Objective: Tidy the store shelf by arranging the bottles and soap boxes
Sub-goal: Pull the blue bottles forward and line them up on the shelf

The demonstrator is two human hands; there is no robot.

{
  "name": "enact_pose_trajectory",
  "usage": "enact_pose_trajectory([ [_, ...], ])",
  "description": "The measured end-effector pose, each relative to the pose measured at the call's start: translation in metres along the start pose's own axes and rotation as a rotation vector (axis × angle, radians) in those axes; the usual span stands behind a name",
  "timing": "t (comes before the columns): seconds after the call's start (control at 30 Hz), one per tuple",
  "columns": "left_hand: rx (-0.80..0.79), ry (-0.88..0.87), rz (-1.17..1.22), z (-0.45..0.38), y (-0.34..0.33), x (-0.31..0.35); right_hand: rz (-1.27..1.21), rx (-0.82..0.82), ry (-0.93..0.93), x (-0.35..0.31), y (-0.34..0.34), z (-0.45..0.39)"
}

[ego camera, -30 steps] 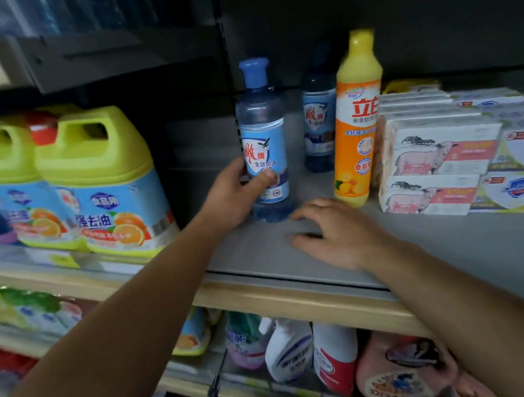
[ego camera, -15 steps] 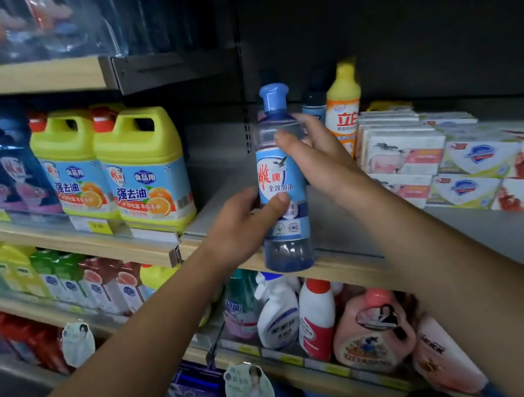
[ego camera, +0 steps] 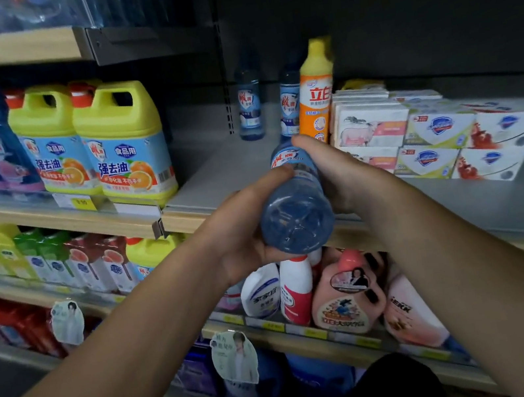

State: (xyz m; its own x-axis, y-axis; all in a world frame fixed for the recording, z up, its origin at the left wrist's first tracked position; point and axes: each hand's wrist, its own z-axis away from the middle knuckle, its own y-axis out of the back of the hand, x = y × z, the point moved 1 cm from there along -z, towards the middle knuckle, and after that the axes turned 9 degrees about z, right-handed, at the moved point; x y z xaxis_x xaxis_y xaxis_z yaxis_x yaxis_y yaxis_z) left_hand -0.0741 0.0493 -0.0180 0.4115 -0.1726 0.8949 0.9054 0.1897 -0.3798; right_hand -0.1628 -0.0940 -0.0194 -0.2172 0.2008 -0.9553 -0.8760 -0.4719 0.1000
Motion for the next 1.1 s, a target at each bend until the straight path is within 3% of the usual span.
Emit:
enact_pose_trajectory([
  [0.2,-0.095,-0.021,0.133,0.005,0.010,-0.004,-0.341,-0.179,0.131,0.000,0.008,0.013],
  [0.27,-0.035,-0.164,0.002,0.000,0.014,-0.010,-0.306,-0.116,0.258,-0.008,0.009,0.016],
  [0.33,0.069,-0.366,-0.277,-0.004,0.018,-0.018,-0.115,0.001,0.394,-0.018,0.006,0.021],
  [0.43,0.344,-0.657,-0.689,-0.014,0.023,-0.028,0.122,0.231,0.528,-0.028,-0.002,0.029],
  [0.53,0.406,-0.759,-0.648,-0.018,0.022,-0.033,0.185,0.306,0.602,-0.033,-0.008,0.033],
  [0.6,0.216,-0.622,-0.301,-0.017,0.022,-0.031,0.147,0.205,0.582,-0.037,-0.003,0.033],
  [0.73,-0.313,-0.097,0.415,-0.011,0.026,-0.028,-0.290,-0.233,0.390,-0.032,0.012,0.031],
  [0.83,-0.668,0.109,0.704,-0.009,0.024,-0.033,-0.384,-0.361,0.330,-0.020,0.010,0.029],
  [0.9,-0.728,0.148,0.736,-0.011,0.024,-0.038,-0.397,-0.393,0.359,-0.014,0.006,0.027],
  [1.0,-0.590,0.056,0.601,-0.015,0.029,-0.039,-0.298,-0.279,0.495,-0.017,0.007,0.027],
  [1.1,-0.132,-0.292,0.077,-0.018,0.028,-0.034,0.008,0.021,0.605,-0.029,0.007,0.030],
])
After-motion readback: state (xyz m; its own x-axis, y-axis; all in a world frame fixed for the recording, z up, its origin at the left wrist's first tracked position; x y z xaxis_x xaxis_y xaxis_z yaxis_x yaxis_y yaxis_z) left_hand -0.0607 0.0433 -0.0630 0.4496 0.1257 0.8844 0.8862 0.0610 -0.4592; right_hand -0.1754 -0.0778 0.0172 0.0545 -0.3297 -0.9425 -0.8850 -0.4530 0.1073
